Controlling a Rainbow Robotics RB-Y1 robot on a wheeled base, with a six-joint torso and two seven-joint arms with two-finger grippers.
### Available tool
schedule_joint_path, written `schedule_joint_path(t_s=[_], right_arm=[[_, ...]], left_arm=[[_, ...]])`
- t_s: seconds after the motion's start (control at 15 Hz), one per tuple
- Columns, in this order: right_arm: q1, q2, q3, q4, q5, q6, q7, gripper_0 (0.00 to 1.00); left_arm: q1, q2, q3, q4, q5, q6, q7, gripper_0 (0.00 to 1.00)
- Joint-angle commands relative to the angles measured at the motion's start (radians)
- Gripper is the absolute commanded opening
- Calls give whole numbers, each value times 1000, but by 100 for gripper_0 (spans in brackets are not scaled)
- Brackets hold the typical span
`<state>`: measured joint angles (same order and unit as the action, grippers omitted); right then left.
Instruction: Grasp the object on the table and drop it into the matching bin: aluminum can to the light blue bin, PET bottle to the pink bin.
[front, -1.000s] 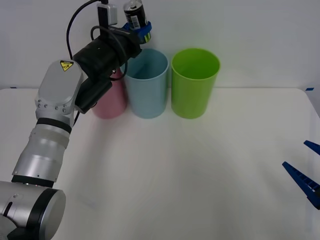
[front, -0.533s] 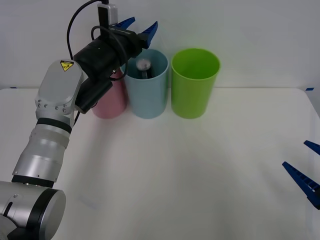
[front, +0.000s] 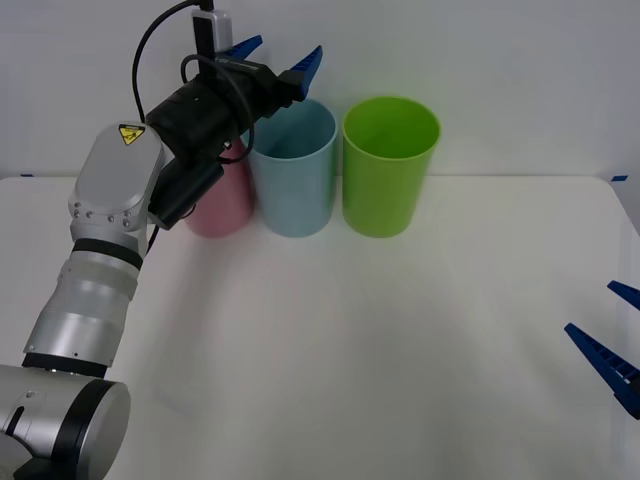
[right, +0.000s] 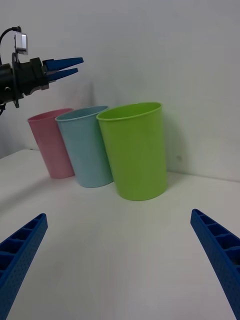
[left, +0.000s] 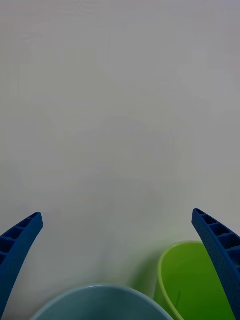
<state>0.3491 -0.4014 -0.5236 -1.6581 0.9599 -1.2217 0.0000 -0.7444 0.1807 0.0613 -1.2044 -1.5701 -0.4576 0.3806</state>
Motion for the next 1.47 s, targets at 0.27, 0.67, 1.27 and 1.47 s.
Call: schedule_joint_path(t_s=[0.27, 0.67, 1.27, 1.47], right_arm=[[0, 0, 0, 0, 0, 0, 0, 100], [0, 0, 0, 0, 0, 0, 0, 100], [0, 0, 0, 0, 0, 0, 0, 100], [0, 0, 0, 0, 0, 0, 0, 100]], left_arm=[[40, 31, -21, -6, 130, -29, -28, 100], [151, 108, -71, -110, 294, -53, -46, 100], [373, 230, -24, -290, 443, -182, -68, 100], [427, 252, 37, -290, 453, -297, -88, 100]])
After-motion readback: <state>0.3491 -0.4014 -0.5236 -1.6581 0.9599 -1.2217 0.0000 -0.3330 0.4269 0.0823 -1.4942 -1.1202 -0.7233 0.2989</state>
